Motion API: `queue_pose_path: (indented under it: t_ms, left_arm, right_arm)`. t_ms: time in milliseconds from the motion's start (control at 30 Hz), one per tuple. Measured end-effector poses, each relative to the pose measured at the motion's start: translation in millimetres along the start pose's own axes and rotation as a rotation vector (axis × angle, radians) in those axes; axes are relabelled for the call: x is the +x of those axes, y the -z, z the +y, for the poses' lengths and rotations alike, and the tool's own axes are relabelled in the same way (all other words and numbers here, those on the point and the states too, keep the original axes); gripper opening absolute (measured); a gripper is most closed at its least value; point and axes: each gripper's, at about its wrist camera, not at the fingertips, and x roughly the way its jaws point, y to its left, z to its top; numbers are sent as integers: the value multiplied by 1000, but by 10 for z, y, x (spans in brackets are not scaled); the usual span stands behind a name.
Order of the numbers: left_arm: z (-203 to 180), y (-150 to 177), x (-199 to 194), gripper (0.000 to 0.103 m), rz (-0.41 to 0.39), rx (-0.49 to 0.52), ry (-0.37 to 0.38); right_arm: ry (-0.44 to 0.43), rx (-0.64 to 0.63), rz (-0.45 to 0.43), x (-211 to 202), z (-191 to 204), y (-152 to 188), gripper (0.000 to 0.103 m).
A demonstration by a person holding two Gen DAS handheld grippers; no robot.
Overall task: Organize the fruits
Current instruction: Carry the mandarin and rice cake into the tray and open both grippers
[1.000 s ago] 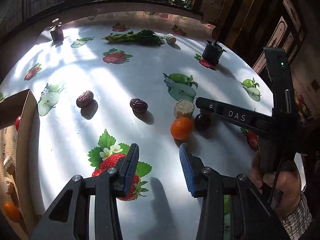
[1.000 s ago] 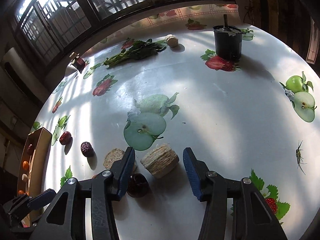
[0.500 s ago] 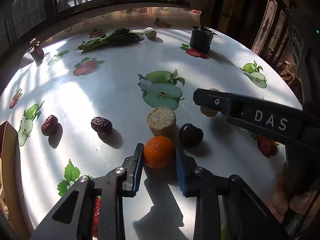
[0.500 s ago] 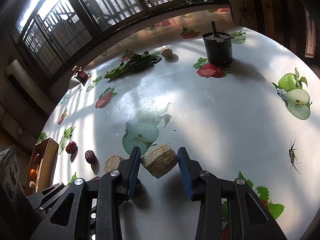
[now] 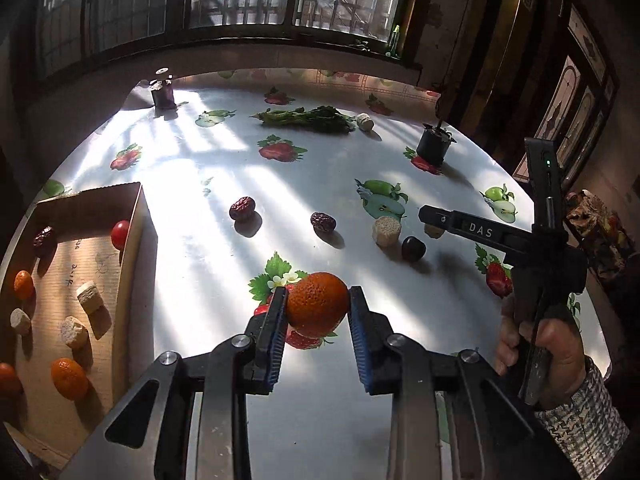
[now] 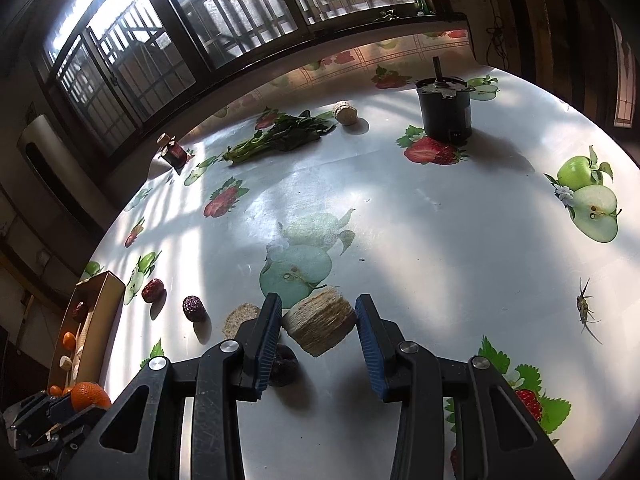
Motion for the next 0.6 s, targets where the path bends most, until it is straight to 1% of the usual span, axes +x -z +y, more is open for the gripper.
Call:
queue_pose_path:
  t_ms: [133,267,367,500,600]
  left_arm:
    - [649,177,-441,29,-46,-94,-136]
    - [1325,369,-671,29,-45,-204,-274]
    - [1704,524,-719,29,-21,-276,-345]
    - [2010,674,-712,29,-1,-335,-384]
    - [2132,775,-681,29,19,-368,-370]
  right_arm:
    - [15,-56,-17,-115,217,65,41]
    - [-51,-103,-17,-336,637,207,41]
    - [-116,-172,-12,-454,1103,319,41]
    - [-235,-288,41,-447,1874,531,42]
    - [-301,-369,95,-337,2379,760,42]
